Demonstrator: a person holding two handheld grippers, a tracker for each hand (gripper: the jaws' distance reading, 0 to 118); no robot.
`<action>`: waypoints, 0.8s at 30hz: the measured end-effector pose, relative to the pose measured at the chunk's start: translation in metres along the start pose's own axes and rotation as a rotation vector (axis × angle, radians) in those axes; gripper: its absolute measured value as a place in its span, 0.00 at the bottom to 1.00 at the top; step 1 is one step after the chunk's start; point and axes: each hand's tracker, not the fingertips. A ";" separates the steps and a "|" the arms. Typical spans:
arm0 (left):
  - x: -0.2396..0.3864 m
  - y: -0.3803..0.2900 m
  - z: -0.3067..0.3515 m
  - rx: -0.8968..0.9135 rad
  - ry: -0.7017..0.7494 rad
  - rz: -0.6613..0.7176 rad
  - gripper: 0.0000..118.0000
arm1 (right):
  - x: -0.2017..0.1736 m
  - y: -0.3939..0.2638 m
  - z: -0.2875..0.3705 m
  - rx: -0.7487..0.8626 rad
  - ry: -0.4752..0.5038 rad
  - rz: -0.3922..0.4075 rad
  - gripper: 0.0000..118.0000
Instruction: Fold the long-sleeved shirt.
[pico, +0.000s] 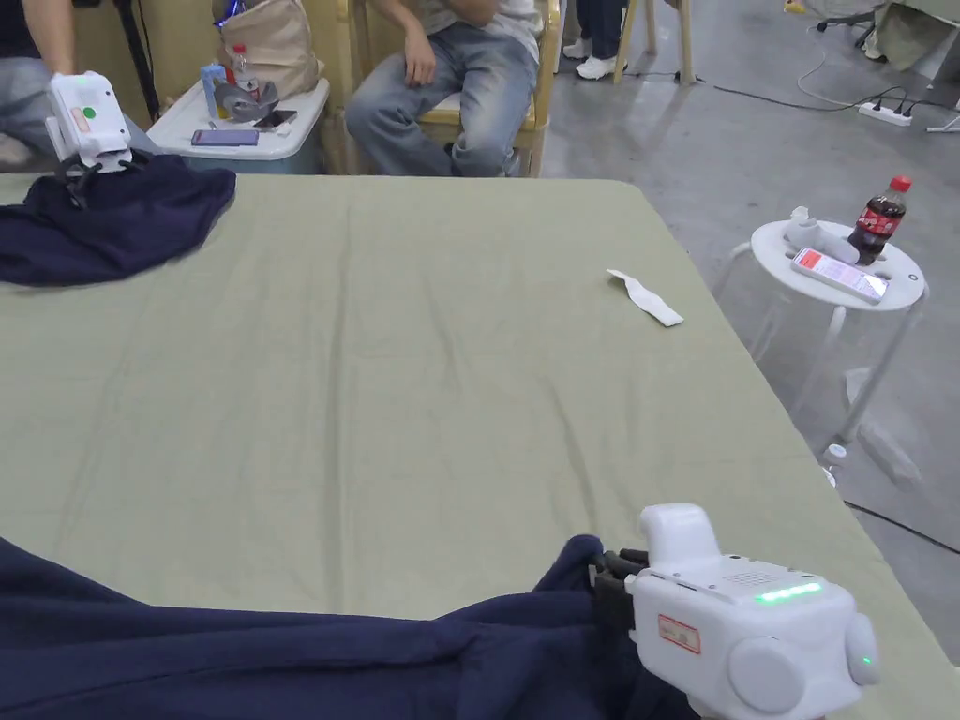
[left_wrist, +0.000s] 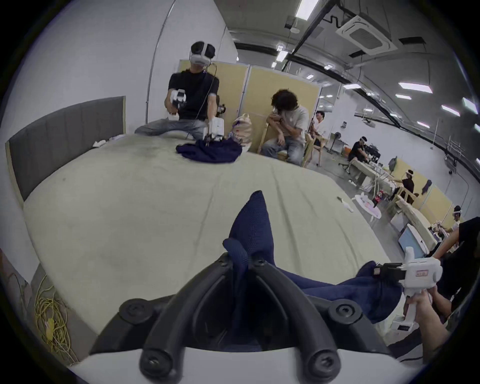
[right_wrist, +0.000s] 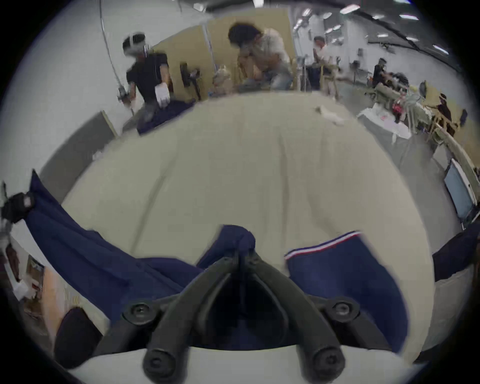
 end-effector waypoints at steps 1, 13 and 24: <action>0.000 0.005 0.009 0.024 -0.012 0.001 0.05 | -0.004 0.006 0.019 0.049 0.009 -0.005 0.03; 0.004 0.109 0.118 0.387 -0.081 -0.025 0.05 | -0.056 0.118 0.219 0.566 0.017 0.023 0.03; 0.026 0.294 0.089 0.487 -0.099 -0.011 0.05 | -0.062 0.307 0.259 0.696 -0.028 0.065 0.03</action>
